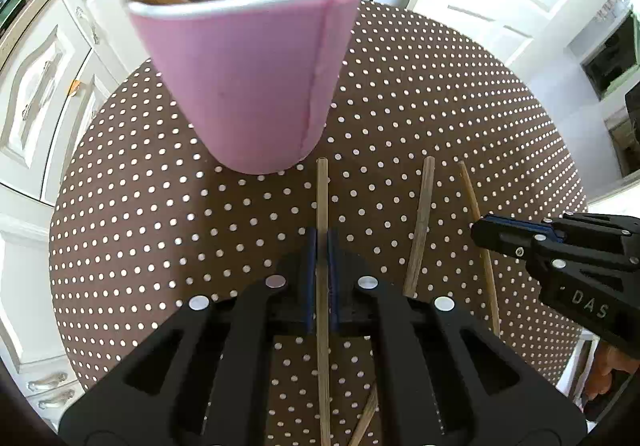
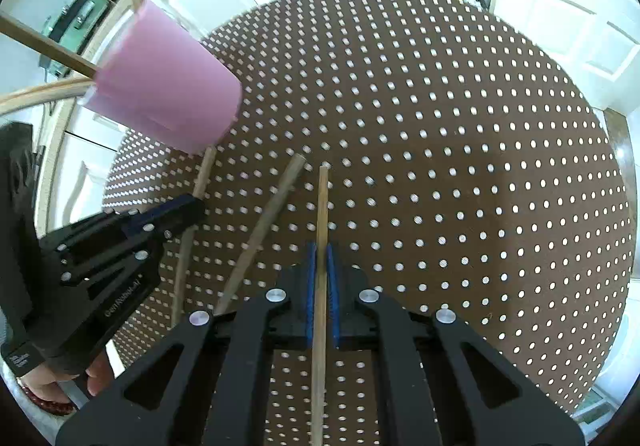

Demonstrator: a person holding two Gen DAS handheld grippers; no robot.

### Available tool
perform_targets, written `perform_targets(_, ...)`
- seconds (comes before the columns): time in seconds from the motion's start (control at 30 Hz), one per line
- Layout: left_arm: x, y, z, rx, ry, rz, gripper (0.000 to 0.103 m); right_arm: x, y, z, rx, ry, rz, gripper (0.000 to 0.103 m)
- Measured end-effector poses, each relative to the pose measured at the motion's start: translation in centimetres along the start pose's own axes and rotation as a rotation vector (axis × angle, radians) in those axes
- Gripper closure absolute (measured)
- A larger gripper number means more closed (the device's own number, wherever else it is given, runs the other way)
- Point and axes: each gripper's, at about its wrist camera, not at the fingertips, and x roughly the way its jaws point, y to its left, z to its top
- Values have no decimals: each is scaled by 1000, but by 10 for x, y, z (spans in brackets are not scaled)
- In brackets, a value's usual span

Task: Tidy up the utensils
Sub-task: 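Lift both held chopsticks upright and carry them over the pink cup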

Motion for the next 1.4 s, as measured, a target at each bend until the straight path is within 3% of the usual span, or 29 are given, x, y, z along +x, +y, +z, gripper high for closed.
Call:
perform_targets(0.4,-78,35,-28,-88,-127,-134,97,-63,37,-4,-3,-159,57,98)
perform_targets(0.7,-159,36,-44,-31,-271,-203,97,-116,73,-20,-49,-296,75,98)
perform_targets(1.0,-214,30,-49,-9,-390,-232,97,-157,106,-34,-124,-408,55,98)
perform_targets(1.4,-266,38,-25,-23,-551,-227,97,-206,132,-13,-222,-544,42,98)
